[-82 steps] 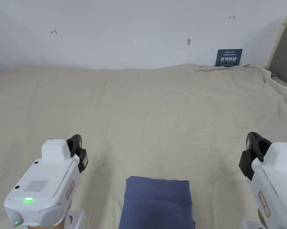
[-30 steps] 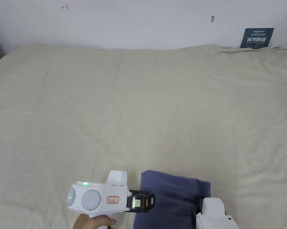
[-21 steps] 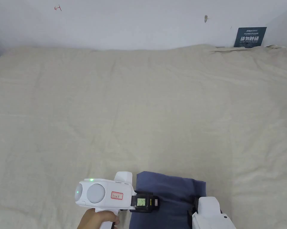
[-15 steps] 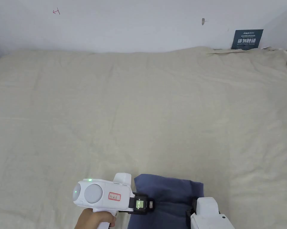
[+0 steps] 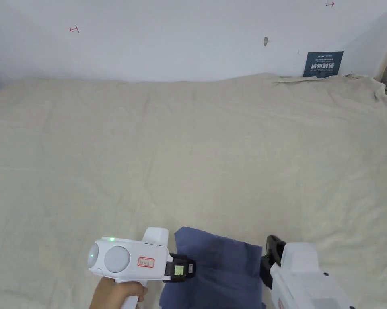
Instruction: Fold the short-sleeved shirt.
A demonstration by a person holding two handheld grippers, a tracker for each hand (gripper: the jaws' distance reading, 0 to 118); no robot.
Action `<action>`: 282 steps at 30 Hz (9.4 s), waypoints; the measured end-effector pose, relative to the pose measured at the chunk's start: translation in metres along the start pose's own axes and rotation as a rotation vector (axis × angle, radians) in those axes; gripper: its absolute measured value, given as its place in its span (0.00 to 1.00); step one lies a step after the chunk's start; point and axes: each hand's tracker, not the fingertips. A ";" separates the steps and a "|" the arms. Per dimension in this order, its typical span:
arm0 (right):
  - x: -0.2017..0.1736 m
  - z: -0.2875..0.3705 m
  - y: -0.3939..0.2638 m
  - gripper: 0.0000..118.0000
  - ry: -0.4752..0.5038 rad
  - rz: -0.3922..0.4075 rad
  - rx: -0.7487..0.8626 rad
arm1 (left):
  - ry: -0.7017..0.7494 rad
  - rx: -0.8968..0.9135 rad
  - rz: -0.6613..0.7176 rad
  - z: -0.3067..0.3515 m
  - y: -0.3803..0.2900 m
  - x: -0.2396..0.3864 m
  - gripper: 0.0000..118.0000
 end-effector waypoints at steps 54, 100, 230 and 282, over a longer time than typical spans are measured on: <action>0.023 0.041 0.146 0.00 -0.084 0.125 0.307 | 0.880 0.488 0.108 0.250 0.058 -0.202 0.96; 0.028 0.045 0.142 0.00 -0.182 0.121 0.383 | 0.650 1.129 -0.299 0.133 -0.004 0.084 0.00; 0.031 0.073 0.147 0.95 -0.168 0.121 0.410 | 0.640 1.109 -0.325 0.136 0.001 0.084 1.00; 0.025 0.056 0.173 0.95 -0.347 -0.230 -0.202 | 0.627 1.135 -0.311 0.150 0.004 0.085 1.00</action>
